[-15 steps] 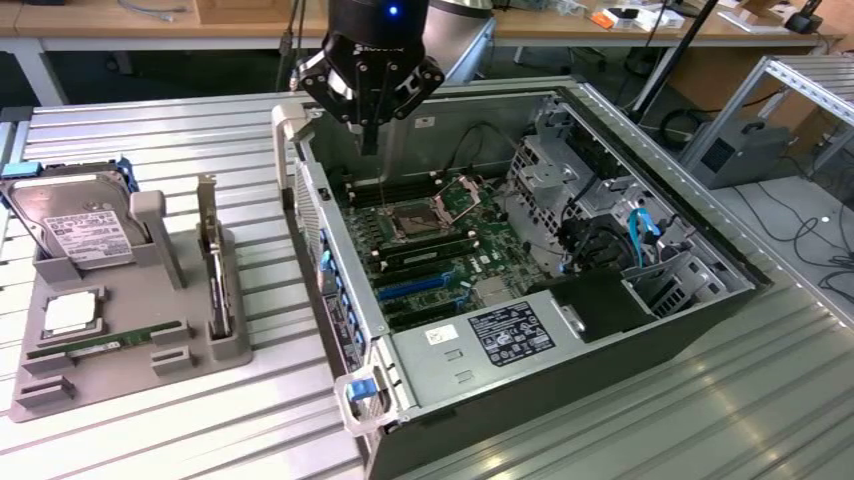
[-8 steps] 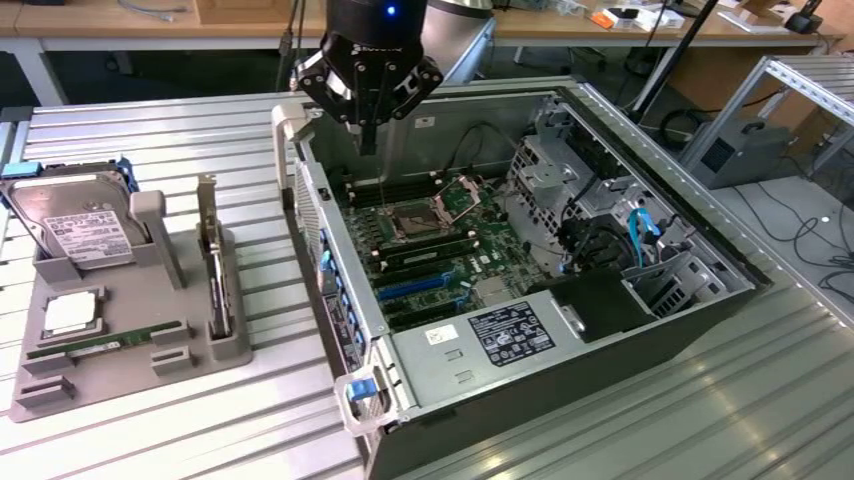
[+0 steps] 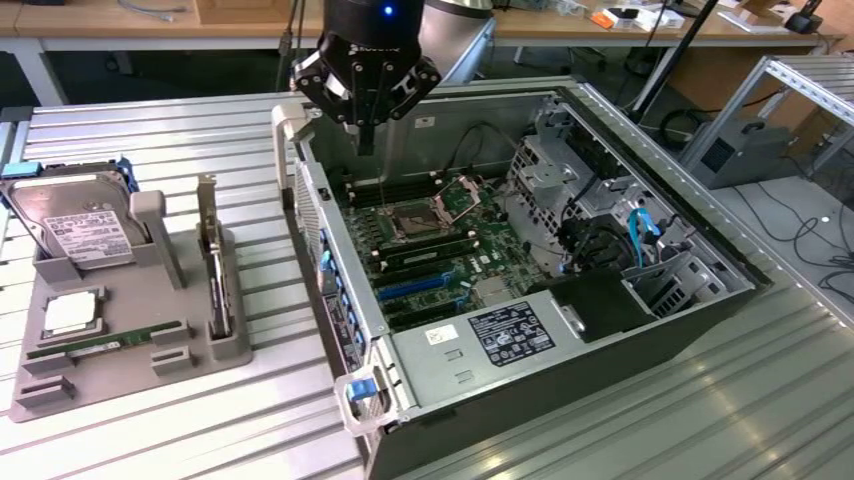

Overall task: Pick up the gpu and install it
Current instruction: 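Reach for the gpu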

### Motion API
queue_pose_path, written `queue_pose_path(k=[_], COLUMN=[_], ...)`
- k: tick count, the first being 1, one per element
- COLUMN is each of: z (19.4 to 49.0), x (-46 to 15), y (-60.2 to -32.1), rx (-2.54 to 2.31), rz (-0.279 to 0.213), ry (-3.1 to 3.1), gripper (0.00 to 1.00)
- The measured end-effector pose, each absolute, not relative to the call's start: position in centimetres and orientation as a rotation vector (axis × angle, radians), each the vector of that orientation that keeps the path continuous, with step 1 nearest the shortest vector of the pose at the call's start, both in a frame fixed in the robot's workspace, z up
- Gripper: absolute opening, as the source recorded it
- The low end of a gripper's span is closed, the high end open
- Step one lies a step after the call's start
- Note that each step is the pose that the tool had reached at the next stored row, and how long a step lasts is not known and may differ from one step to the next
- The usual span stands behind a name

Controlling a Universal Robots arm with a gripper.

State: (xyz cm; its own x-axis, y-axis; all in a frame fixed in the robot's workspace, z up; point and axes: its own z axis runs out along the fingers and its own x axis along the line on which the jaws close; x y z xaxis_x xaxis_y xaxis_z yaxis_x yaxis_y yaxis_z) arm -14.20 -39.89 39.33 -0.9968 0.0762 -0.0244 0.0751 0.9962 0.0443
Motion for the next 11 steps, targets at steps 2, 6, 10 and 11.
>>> queue_pose_path(k=[2,6,10,11], z=[39.33,39.33,39.33,39.33], x=[-14.29,-14.50,-14.65,-14.69], y=[-39.89,-39.89,-39.89,-39.89], rx=[0.118,0.118,0.118,0.118], rz=[0.068,0.068,0.068,0.068], ry=[3.112,3.113,3.112,3.113], gripper=[0.11,0.11,0.11,0.11])
